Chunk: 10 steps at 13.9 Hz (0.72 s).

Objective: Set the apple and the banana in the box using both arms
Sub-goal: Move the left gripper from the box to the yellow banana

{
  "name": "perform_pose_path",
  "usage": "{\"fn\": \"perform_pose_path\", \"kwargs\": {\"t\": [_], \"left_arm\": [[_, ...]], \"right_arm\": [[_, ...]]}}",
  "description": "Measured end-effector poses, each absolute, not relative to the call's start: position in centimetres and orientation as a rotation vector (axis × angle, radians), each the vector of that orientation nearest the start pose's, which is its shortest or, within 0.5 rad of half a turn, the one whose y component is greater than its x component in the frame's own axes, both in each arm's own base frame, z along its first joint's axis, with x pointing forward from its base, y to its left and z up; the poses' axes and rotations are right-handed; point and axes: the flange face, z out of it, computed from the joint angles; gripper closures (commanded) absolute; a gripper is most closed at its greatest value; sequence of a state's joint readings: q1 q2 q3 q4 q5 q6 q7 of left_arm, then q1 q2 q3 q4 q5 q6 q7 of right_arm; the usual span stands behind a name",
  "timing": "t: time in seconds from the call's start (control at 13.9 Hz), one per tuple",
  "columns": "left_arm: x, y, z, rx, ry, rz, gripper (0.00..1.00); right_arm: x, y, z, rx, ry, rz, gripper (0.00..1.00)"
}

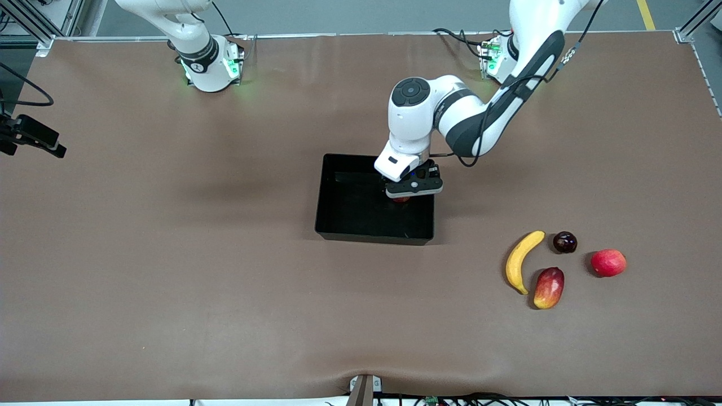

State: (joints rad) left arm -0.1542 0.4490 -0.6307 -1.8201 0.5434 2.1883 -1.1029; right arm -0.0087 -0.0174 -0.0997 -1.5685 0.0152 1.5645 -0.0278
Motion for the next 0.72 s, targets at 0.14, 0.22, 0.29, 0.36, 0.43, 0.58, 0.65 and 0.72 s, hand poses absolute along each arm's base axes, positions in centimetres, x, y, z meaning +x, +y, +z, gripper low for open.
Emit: {"fn": "perform_pose_path", "kwargs": {"t": [0.14,0.22,0.29,0.36,0.43,0.58,0.65,0.72], "left_arm": [[51.2,-40.4,36.0,-3.050,-0.045,-0.208,0.00],[52.4,-39.4,36.7,-3.056,-0.027,-0.194,0.00],[53.6,-37.9,37.0,-3.057,-0.004,-0.186,0.00],[54.9,-36.1,37.0,-3.053,0.028,-0.176,0.00],[56.2,-34.0,36.9,-3.048,0.064,-0.163,0.00],[58.8,-29.2,36.4,-3.034,0.166,-0.130,0.00],[60.0,-26.7,36.0,-3.027,0.236,-0.105,0.00],[61.0,-24.2,35.3,-3.020,0.312,-0.076,0.00]], "right_arm": [[54.5,-5.9,63.7,-3.123,0.127,-0.028,0.00],[54.5,-5.9,63.8,-3.123,0.128,-0.027,0.00],[54.5,-5.9,63.8,-3.123,0.128,-0.024,0.00],[54.5,-5.9,63.7,-3.123,0.128,-0.020,0.00],[54.5,-5.9,63.7,-3.123,0.128,-0.017,0.00],[54.4,-6.0,63.6,-3.122,0.130,-0.008,0.00],[54.3,-6.1,63.5,-3.121,0.134,0.012,0.00],[54.1,-6.3,63.4,-3.120,0.141,0.029,0.00]]}}
